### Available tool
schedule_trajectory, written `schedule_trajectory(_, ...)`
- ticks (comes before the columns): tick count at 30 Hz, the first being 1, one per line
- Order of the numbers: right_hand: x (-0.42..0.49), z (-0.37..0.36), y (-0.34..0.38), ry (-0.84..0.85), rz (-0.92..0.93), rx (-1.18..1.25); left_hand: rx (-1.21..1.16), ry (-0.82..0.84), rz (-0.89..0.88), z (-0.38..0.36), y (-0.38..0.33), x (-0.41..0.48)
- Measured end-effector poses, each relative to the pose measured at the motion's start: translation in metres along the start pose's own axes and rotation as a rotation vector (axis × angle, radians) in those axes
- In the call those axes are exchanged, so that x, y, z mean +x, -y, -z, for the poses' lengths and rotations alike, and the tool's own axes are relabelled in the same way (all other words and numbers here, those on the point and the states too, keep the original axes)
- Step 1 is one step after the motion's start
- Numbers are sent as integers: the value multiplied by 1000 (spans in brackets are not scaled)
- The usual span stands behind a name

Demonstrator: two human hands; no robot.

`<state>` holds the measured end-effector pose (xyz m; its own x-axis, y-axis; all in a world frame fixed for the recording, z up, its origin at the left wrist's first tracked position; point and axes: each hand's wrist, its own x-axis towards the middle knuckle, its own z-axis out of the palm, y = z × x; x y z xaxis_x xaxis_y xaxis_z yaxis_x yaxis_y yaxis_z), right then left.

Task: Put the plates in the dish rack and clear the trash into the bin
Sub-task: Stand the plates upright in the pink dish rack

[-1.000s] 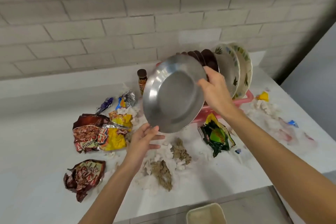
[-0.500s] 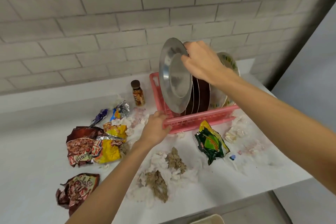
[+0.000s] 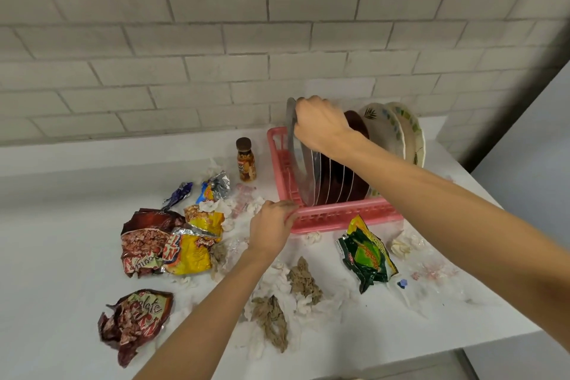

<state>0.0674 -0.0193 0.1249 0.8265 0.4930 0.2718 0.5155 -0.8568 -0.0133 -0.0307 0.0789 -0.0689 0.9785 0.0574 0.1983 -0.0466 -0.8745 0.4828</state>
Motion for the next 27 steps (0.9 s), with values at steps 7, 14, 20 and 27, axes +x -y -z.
schedule_trajectory(7,11,-12,5,65,-7,-49,-153,-47,20,-1,-2,-6)
schedule_trajectory(14,15,-18,14,137,-11,-49,-189,-58,9,-9,-3,-11)
schedule_trajectory(20,18,-18,11,145,-14,-50,-232,-50,55,-10,-4,-12)
schedule_trajectory(27,24,-14,5,120,-26,-55,-252,-53,71,-13,-4,-11)
